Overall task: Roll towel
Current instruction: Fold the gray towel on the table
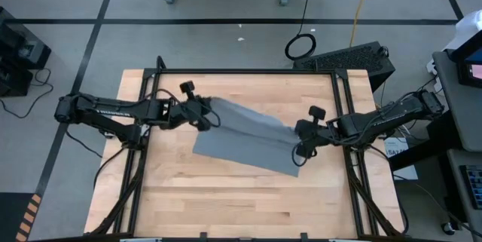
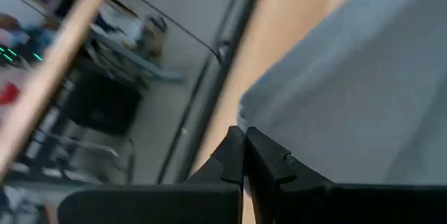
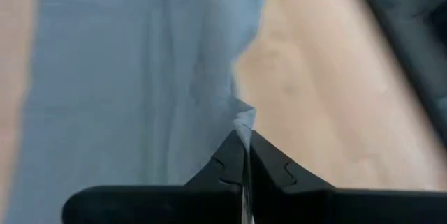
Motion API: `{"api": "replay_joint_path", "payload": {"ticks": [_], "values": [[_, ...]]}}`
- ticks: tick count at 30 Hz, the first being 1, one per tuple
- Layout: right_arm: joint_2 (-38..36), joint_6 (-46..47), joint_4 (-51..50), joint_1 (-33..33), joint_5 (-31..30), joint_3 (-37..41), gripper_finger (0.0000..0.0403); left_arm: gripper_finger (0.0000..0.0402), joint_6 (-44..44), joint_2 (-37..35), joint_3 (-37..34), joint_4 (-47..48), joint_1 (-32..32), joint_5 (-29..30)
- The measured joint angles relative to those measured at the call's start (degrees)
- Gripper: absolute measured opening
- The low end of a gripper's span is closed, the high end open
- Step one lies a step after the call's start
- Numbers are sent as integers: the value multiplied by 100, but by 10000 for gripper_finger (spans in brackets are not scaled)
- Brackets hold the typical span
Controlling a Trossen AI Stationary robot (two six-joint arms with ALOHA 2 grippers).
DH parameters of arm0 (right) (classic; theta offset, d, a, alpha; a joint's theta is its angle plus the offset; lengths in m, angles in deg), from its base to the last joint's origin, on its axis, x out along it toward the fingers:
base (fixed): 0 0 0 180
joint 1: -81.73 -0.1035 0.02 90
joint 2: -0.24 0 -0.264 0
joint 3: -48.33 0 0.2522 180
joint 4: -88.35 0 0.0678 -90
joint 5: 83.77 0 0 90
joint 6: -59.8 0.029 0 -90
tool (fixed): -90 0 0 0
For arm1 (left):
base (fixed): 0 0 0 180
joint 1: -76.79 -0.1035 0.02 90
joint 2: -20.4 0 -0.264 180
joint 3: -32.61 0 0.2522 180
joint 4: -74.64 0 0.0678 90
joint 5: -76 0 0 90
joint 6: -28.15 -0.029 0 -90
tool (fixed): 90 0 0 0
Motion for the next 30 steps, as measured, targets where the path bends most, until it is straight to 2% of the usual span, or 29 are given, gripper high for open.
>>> {"api": "replay_joint_path", "payload": {"ticks": [3,8,15,19,22,24,30], "values": [[0,-86,-74,4,-358,-91,0,6,-607,-10,2,-592,-241,-13],[0,-64,-329,4,-630,-218,0,6,-1156,-8,2,-968,-809,-174],[0,-30,-339,4,-464,-219,0,6,-661,5,2,-561,-1444,-1701],[0,77,-341,3,-158,-219,0,6,-385,16,2,-19,-1489,-2077],[0,80,-340,2,-8,-219,0,6,-232,16,2,430,-1491,-2117],[0,97,-363,0,-119,-219,0,6,-164,17,2,598,-1491,-2014],[0,-204,-383,161,-1284,-219,0,6,-78,18,2,328,-1656,-1181]]}}
